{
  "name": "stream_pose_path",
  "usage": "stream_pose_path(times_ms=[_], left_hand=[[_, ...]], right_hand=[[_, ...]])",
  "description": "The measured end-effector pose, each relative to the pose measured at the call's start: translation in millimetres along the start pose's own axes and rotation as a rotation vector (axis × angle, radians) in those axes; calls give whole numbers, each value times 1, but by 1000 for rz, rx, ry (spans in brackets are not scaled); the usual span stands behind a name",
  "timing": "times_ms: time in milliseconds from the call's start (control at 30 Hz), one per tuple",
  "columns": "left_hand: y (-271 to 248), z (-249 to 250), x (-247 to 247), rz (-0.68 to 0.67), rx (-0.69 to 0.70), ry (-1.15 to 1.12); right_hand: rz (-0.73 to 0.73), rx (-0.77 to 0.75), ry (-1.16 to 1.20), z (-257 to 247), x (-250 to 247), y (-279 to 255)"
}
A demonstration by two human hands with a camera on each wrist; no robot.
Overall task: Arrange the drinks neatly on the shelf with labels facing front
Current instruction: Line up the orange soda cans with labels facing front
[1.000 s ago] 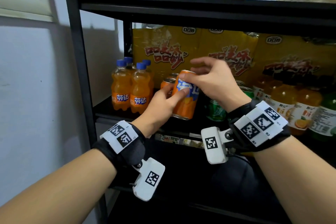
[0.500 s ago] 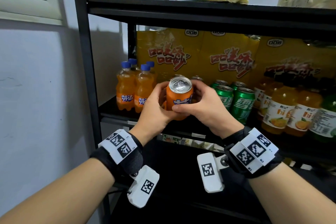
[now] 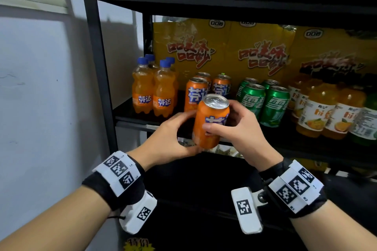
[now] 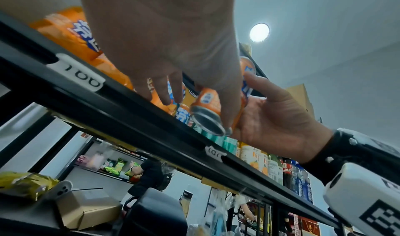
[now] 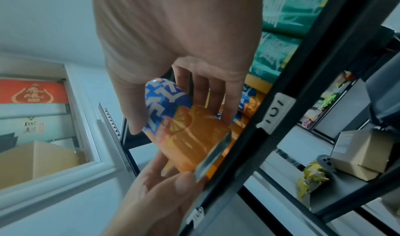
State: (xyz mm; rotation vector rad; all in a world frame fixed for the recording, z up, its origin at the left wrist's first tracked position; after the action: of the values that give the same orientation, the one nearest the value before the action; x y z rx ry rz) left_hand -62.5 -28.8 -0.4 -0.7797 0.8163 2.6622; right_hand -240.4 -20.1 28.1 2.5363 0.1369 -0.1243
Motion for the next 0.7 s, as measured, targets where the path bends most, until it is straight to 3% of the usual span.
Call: stream_pose_path(times_ms=[133, 333, 533, 700], left_hand=[[-4, -4, 0, -4, 7, 168], [1, -26, -7, 170, 3, 470], [-13, -37, 9, 255, 106, 733], [-12, -39, 13, 401, 90, 729]], right_hand=[[29, 34, -2, 5, -2, -14], [75, 60, 24, 36, 12, -49], [11, 239, -85, 119, 31, -80], [37, 400, -164, 195, 31, -84]])
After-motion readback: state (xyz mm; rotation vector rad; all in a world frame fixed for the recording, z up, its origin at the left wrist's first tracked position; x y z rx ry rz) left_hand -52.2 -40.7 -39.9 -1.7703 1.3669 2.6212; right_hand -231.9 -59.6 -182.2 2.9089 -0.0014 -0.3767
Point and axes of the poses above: each hand's wrist, its own y-axis towards the middle knuckle, its own x-axis out of the palm, z = x × y, the point moved 8 cm from there along y, towards the middle knuckle, and after that the axes turned 6 degrees about -x, right-handed, at the moved point
